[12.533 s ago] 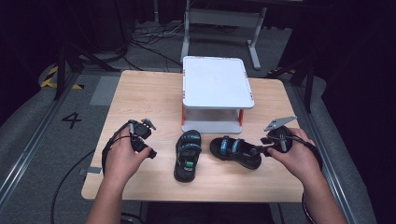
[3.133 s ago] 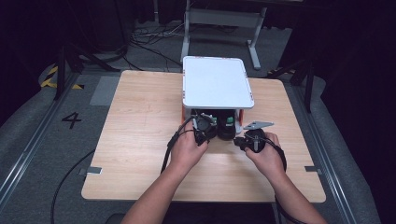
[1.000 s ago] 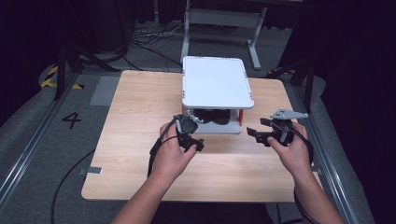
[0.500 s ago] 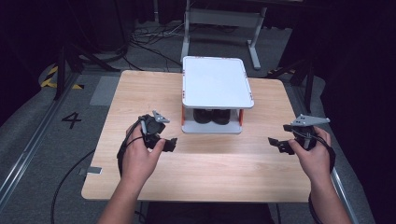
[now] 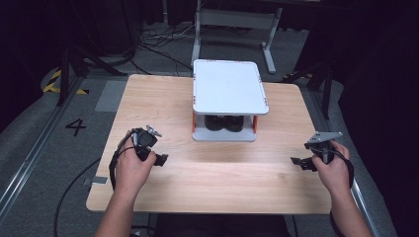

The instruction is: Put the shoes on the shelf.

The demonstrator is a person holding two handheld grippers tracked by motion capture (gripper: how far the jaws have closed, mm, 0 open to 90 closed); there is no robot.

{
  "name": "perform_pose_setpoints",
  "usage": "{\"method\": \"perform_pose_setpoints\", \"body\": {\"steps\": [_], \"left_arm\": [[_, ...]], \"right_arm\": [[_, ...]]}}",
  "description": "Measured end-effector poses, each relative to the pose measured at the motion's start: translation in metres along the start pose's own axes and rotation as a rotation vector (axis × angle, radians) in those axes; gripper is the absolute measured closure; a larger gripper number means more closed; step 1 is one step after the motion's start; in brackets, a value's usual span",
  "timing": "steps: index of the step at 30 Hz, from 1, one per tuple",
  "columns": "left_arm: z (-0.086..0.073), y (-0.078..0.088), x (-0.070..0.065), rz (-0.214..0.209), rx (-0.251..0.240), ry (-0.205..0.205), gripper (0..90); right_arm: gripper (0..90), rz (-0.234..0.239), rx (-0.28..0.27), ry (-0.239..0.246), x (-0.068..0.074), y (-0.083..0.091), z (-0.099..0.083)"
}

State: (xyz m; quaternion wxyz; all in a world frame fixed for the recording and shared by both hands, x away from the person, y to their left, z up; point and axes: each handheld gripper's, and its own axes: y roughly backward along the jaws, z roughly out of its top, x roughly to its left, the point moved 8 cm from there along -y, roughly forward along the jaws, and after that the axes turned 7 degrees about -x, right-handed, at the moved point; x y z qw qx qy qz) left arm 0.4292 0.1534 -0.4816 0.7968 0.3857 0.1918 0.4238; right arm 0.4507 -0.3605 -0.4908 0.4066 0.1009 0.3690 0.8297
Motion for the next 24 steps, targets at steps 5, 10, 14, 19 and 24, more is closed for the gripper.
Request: {"method": "perform_pose_setpoints", "body": {"steps": [5,10,14,19,24], "left_arm": [[-0.003,-0.013,0.01,0.013,-0.063,0.049,18.1],[-0.011,-0.026,0.019,0.067,-0.095,0.067,17.8],[-0.014,-0.034,0.024,0.079,-0.161,0.1,17.0],[-0.019,-0.042,0.029,0.138,-0.207,0.108,16.9],[-0.021,-0.046,0.029,0.136,-0.203,0.138,16.6]], "right_arm": [[16.0,-0.037,-0.038,0.024,-0.012,-0.018,-0.012],[16.0,-0.002,-0.083,-0.059,-0.012,-0.034,-0.019],[16.0,-0.02,-0.112,-0.104,-0.015,-0.044,-0.022],[15.4,-0.033,-0.12,-0.16,-0.016,-0.049,-0.024],[11.7,-0.056,-0.136,-0.224,-0.017,-0.053,-0.023]]}}
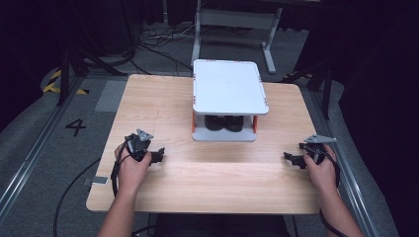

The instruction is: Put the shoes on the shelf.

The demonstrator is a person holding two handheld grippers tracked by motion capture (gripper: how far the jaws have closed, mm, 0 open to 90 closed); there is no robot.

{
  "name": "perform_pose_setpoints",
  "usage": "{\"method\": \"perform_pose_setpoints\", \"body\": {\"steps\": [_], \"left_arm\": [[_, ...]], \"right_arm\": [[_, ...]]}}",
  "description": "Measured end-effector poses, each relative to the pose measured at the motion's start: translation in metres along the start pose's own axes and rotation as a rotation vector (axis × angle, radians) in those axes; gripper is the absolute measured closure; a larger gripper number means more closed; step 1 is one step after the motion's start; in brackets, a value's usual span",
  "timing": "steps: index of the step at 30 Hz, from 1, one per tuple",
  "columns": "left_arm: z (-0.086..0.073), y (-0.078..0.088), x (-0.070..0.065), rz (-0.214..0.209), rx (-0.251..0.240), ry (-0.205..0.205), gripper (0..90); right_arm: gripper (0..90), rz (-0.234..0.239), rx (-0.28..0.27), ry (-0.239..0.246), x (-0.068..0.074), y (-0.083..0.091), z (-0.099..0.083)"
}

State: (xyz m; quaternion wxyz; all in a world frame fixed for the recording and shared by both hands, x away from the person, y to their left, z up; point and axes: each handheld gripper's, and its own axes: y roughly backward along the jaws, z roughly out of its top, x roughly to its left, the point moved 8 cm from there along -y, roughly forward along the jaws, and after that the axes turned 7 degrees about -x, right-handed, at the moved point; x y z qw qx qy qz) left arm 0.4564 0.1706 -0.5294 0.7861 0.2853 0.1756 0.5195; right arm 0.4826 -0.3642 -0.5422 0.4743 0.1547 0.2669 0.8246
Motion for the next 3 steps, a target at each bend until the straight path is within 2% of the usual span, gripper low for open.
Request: {"method": "perform_pose_setpoints", "body": {"steps": [3], "left_arm": [[-0.0003,0.0,-0.0008,0.0,0.009,-0.003,16.6]], "right_arm": [[11.3,-0.006,0.003,-0.005,0.0004,-0.0005,0.0001]]}}
